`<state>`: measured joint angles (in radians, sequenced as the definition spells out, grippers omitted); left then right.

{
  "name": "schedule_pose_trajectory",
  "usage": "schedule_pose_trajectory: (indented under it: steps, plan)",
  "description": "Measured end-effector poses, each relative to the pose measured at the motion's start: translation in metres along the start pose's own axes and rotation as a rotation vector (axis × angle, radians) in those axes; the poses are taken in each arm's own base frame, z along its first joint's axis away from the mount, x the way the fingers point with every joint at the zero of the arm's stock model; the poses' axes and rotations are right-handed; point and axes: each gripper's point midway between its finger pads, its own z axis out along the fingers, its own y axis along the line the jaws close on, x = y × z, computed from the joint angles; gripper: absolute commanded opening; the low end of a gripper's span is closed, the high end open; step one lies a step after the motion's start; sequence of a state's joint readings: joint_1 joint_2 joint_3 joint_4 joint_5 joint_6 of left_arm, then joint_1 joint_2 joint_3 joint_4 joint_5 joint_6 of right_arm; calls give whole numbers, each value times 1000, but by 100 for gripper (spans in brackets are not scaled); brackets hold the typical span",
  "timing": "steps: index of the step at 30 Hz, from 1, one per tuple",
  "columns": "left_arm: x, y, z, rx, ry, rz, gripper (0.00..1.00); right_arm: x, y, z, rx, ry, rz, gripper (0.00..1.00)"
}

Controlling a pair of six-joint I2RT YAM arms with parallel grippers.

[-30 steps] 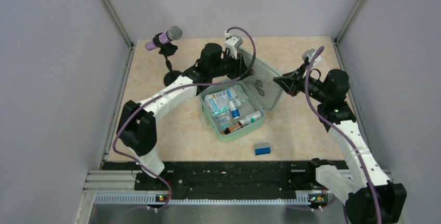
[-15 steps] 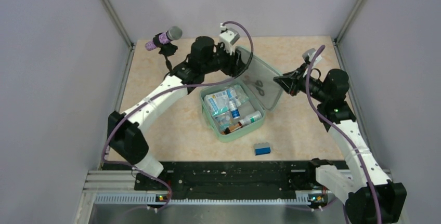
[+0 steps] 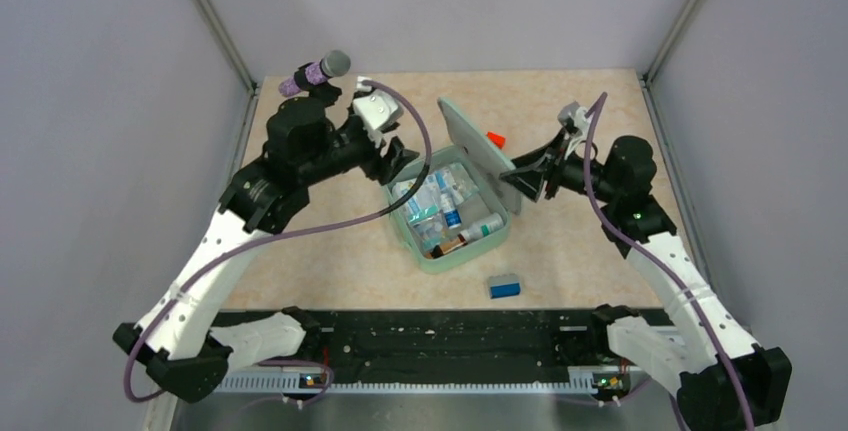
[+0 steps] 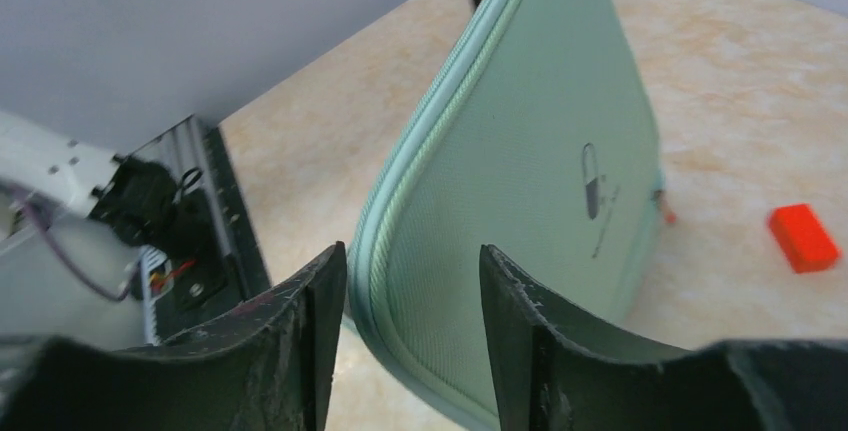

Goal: Organize the medicine kit

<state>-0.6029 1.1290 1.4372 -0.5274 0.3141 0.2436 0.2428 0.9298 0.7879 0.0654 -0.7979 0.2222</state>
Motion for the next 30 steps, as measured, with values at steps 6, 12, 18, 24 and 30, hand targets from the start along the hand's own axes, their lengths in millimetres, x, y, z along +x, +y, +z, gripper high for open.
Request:
schedule_pose_trajectory:
  steps: [6,12,18,24,30]
  plan:
    - [28,8,-42,-55,100,93,71,31,40,-7,-166,126,22,59]
    - [82,3,-38,-7,248,169,71,24,45,-14,-168,159,-26,69]
    - [159,-10,-30,134,471,232,70,8,28,-13,-139,247,-116,67]
    - [192,-11,-18,235,572,304,67,56,-33,-15,-131,458,-15,71]
    - [222,-18,-5,355,633,359,65,123,-51,-36,-228,644,-134,68]
